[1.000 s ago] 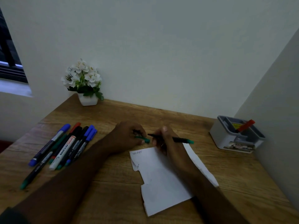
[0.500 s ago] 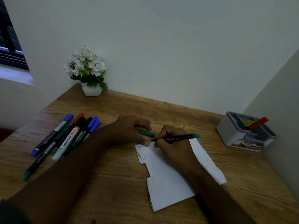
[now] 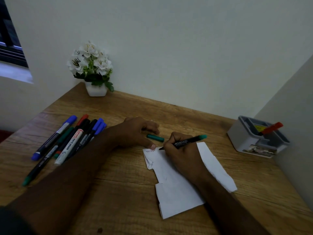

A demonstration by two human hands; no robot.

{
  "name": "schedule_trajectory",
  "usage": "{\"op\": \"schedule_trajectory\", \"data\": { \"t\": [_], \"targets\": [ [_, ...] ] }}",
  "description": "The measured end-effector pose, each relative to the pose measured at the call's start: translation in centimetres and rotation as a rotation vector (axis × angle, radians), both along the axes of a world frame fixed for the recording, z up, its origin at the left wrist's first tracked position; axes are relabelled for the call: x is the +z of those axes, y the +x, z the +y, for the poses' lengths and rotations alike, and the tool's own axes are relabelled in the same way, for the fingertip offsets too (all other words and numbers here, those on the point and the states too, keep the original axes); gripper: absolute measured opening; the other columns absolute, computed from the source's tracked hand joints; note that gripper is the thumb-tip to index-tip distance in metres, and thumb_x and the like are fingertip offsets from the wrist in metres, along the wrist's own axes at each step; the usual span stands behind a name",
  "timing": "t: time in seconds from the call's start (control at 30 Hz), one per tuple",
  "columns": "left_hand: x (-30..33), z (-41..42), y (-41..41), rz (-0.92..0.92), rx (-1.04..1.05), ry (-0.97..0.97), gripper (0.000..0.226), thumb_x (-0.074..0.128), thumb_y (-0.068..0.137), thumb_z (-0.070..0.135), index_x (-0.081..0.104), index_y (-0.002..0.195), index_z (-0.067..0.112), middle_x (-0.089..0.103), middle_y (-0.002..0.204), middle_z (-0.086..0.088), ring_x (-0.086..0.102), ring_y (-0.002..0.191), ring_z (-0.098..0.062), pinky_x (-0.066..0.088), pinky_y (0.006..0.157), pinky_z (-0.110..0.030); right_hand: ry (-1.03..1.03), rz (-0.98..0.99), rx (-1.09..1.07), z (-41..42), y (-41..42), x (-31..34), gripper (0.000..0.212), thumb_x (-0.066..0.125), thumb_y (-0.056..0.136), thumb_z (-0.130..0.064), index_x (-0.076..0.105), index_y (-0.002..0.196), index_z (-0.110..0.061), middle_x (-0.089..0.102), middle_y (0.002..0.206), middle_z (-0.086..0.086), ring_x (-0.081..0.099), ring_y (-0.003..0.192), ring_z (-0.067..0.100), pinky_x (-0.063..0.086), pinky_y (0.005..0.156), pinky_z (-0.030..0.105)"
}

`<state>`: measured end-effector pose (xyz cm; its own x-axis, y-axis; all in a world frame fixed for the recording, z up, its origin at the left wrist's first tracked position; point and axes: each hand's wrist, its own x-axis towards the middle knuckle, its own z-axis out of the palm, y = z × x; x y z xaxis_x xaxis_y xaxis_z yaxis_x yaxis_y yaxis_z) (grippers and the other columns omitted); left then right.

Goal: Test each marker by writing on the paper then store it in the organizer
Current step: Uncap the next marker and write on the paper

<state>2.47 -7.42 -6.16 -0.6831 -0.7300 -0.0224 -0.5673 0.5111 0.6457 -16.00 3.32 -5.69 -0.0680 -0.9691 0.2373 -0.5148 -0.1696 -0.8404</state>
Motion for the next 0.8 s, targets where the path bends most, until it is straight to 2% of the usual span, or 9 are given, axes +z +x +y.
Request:
{"op": "schedule_trajectory", "data": {
  "t": [0.2, 0.37, 0.6, 0.73, 0.8],
  "targets": [
    [0.05, 0.13, -0.11, 0.013, 0.018, 0.006, 0.062, 0.079, 0.07, 0.05, 0.06, 0.128, 0.039, 0.042, 0.148, 0.02, 0.031, 0.141, -0.008, 0.014, 0.119, -0.052, -0.002, 0.021, -0.007, -0.07, 0.11, 0.01, 0.018, 0.062, 0.083, -0.001, 0.058, 0.065, -0.002, 0.059, 0.066, 0.011, 0.053, 0.061, 0.012, 0.051, 0.069, 0.043],
    [0.22, 0.39, -0.1, 0.017, 0.017, 0.009, 0.06, 0.079, 0.072, 0.045, 0.059, 0.128, 0.038, 0.041, 0.149, 0.019, 0.029, 0.142, -0.007, 0.012, 0.12, -0.052, 0.003, 0.038, 0.006, 0.04, 0.2, 0.17, 0.019, 0.063, 0.082, -0.001, 0.057, 0.065, -0.002, 0.06, 0.066, 0.014, 0.052, 0.06, 0.011, 0.049, 0.062, 0.037],
    [0.32, 0.42, -0.14, 0.022, 0.025, 0.007, 0.06, 0.08, 0.072, 0.044, 0.06, 0.128, 0.037, 0.041, 0.149, 0.019, 0.03, 0.142, -0.007, 0.012, 0.12, -0.051, -0.023, 0.043, -0.007, -0.17, 0.2, 0.17, 0.019, 0.064, 0.081, 0.0, 0.057, 0.064, 0.001, 0.059, 0.065, 0.014, 0.051, 0.058, 0.012, 0.048, 0.061, 0.036],
    [0.17, 0.44, -0.12, 0.04, 0.028, 0.018, 0.06, 0.081, 0.071, 0.044, 0.061, 0.127, 0.037, 0.042, 0.148, 0.02, 0.031, 0.141, -0.007, 0.014, 0.12, -0.05, -0.035, 0.059, -0.003, -0.16, 0.1, 0.13, 0.027, 0.064, 0.081, 0.001, 0.053, 0.058, -0.008, 0.053, 0.057, 0.001, 0.049, 0.054, 0.004, 0.045, 0.055, 0.018],
    [0.15, 0.45, -0.07, 0.057, 0.028, 0.03, 0.06, 0.082, 0.07, 0.044, 0.061, 0.126, 0.037, 0.043, 0.148, 0.019, 0.032, 0.141, -0.007, 0.014, 0.12, -0.05, -0.035, 0.052, -0.015, -0.11, 0.11, 0.15, 0.026, 0.063, 0.081, 0.001, 0.052, 0.059, -0.005, 0.053, 0.058, 0.002, 0.049, 0.053, 0.004, 0.044, 0.056, 0.015]
  ]
}}
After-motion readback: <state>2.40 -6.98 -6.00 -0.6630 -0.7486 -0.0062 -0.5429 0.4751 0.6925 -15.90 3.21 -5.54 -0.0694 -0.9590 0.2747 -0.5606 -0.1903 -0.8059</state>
